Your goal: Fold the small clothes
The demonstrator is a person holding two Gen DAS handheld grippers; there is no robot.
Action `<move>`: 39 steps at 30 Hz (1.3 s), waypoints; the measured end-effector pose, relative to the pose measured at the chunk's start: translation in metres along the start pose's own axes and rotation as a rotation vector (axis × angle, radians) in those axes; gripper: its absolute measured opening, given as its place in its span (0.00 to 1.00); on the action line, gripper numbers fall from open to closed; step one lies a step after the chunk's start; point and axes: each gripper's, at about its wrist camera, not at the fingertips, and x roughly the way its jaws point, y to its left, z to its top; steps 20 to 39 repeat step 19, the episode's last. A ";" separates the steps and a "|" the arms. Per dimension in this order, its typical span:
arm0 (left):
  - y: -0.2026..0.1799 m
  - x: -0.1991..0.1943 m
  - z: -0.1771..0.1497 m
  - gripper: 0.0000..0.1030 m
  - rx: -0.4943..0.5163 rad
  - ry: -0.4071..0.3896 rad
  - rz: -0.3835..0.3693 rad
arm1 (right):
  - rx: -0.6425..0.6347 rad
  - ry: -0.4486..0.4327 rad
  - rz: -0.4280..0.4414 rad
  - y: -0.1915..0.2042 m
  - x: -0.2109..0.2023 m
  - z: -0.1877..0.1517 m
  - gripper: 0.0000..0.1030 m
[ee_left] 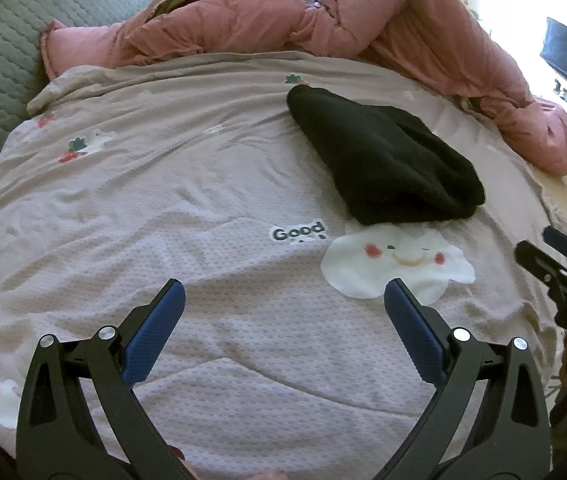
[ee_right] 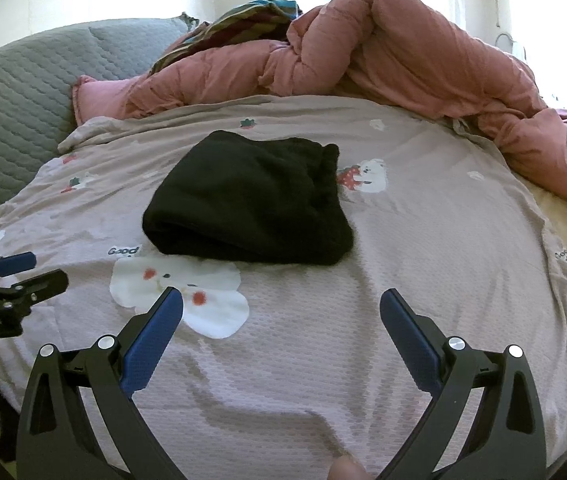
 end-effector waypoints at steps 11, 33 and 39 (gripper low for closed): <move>0.059 0.010 0.021 0.91 -0.144 0.025 0.071 | 0.375 -0.044 -0.492 -0.156 -0.055 -0.034 0.95; 0.234 0.023 0.060 0.91 -0.418 0.068 0.290 | 0.894 0.122 -1.050 -0.359 -0.165 -0.167 0.95; 0.234 0.023 0.060 0.91 -0.418 0.068 0.290 | 0.894 0.122 -1.050 -0.359 -0.165 -0.167 0.95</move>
